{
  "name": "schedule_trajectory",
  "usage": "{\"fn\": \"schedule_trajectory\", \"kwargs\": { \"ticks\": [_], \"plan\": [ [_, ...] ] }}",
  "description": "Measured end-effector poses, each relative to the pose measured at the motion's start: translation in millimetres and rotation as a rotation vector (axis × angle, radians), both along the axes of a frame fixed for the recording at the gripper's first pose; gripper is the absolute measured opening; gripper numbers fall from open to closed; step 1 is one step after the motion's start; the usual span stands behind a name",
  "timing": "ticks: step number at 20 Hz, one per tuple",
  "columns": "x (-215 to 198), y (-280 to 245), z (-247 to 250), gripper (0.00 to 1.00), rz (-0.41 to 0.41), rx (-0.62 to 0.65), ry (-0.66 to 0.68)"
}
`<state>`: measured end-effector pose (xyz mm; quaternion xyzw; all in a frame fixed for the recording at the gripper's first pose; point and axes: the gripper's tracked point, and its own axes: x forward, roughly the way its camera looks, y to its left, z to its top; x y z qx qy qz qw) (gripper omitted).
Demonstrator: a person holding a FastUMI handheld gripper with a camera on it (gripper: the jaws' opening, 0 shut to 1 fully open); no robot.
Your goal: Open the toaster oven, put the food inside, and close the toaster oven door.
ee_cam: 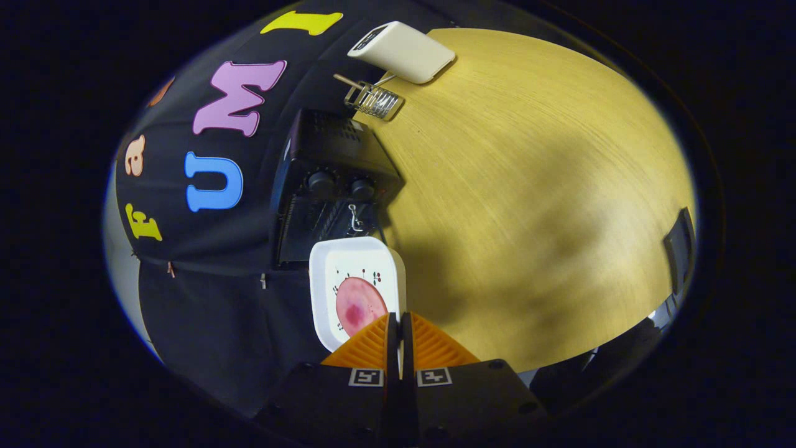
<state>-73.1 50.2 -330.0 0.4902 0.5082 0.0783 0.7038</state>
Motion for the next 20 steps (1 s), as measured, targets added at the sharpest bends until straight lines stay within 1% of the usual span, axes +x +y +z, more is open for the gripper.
{"fn": "schedule_trajectory", "kwargs": {
  "ticks": [2,5,7,10,13,16,20],
  "plan": [
    [7,27,3,0.05,-0.041,-0.004,0.003],
    [20,62,0,0.05,-0.146,-0.008,0.031],
    [38,83,-7,0.05,-0.233,-0.014,0.048],
    [66,107,-13,0.05,-0.390,-0.005,0.075],
    [92,132,-17,0.05,-0.504,0.004,0.097],
    [119,148,-18,0.05,-0.639,0.029,0.129],
    [150,166,-30,0.05,-0.741,0.025,0.163]
  ]
}}
